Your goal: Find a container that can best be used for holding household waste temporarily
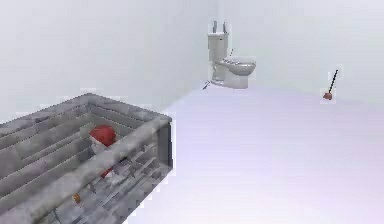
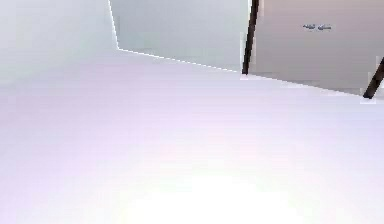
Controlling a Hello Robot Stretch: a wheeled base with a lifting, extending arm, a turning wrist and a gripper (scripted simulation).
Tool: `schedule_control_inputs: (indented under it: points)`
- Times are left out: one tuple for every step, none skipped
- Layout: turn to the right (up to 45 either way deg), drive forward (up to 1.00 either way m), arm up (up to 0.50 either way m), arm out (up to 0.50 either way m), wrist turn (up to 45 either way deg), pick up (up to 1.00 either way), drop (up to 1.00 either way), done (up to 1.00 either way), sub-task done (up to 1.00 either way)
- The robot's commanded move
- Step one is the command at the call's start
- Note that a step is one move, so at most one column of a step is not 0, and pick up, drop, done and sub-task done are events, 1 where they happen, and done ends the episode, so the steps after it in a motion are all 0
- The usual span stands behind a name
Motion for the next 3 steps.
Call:
schedule_control_inputs:
  points:
    - [-45.0, 0.00, 0.00, 0.00, 0.0, 0.00, 0.00, 0.00, 0.00]
    - [-45.0, 0.00, 0.00, 0.00, 0.0, 0.00, 0.00, 0.00, 0.00]
    - [-45.0, 0.00, 0.00, 0.00, 0.0, 0.00, 0.00, 0.00, 0.00]
